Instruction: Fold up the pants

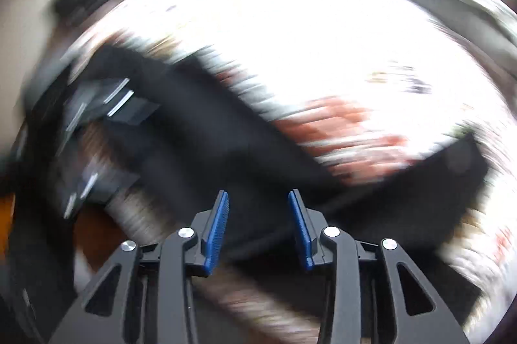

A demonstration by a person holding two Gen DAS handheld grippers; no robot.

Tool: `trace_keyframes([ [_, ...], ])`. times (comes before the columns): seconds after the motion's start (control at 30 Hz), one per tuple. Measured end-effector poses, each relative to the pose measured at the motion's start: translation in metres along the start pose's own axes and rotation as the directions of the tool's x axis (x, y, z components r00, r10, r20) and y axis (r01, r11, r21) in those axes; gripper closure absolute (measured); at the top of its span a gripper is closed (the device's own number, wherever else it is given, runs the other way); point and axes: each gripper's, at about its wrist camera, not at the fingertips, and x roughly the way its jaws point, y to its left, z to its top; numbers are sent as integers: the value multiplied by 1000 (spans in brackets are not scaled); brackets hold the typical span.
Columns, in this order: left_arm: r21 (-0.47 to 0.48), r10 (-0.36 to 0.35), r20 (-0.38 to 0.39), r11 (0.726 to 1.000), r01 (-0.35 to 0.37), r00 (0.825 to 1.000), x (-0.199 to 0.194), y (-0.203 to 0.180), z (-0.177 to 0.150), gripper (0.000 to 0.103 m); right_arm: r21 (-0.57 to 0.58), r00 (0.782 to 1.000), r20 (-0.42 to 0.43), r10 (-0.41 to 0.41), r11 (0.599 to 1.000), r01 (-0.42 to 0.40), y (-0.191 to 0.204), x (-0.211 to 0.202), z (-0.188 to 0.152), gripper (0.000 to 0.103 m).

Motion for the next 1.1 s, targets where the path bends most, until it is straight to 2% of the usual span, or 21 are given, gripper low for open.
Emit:
trace_keyframes([
  [0.03,1,16,-10,1000,-16,1000,5,-1,-1,12,101,994,-9,-105,989,106,-38,3,20,63],
  [0.07,1,54,-27,999,-54,998,12,-2,-3,12,210,981,-40,-189,958,193,-76,9,39,59],
  [0.1,-1,71,-40,997,-71,997,14,-1,-5,12,285,975,-63,-212,933,221,-103,14,51,48],
  [0.13,-3,78,-57,997,-79,995,19,-1,-8,12,377,970,-92,-225,894,243,-132,22,64,42],
  [0.17,12,98,-65,995,-97,993,23,-3,-11,12,477,964,-137,-226,838,264,-166,36,78,32],
  [0.2,40,120,-59,992,-118,991,24,-7,-14,11,543,964,-166,-209,797,266,-188,50,87,32],
  [0.23,63,139,-51,989,-136,989,24,-10,-17,11,582,966,-182,-185,771,257,-204,61,93,32],
  [0.27,74,150,-46,987,-146,988,25,-11,-18,11,597,962,-202,-181,757,268,-216,70,94,35],
  [0.43,53,120,-44,992,-118,992,29,-4,-18,8,603,910,-346,-229,688,403,-237,132,106,35],
  [0.57,61,108,-43,993,-106,993,31,-4,-19,6,533,837,-461,-296,661,528,-240,156,101,35],
  [0.6,64,106,-42,993,-103,993,32,-5,-19,5,533,832,-464,-303,655,536,-242,155,100,42],
  [0.63,68,107,-39,992,-104,994,32,-5,-19,4,532,832,-466,-302,655,536,-243,154,99,50],
  [0.7,67,105,-33,992,-103,994,31,-5,-20,4,535,847,-445,-291,672,512,-244,147,103,84],
  [0.8,66,99,-24,993,-97,995,30,-4,-21,4,533,875,-382,-297,702,471,-235,118,113,94],
  [0.87,70,99,-17,993,-98,995,30,-4,-22,4,552,899,-329,-289,714,431,-233,91,116,94],
  [0.97,70,100,-6,993,-99,995,29,-4,-24,4,596,947,-183,-264,736,320,-226,26,115,94],
  [1.03,67,101,1,993,-101,995,29,-4,-25,4,612,963,-90,-254,749,255,-218,-17,109,94],
  [1.1,65,104,6,992,-105,995,28,-5,-26,4,629,967,10,-255,753,192,-213,-65,88,95],
])
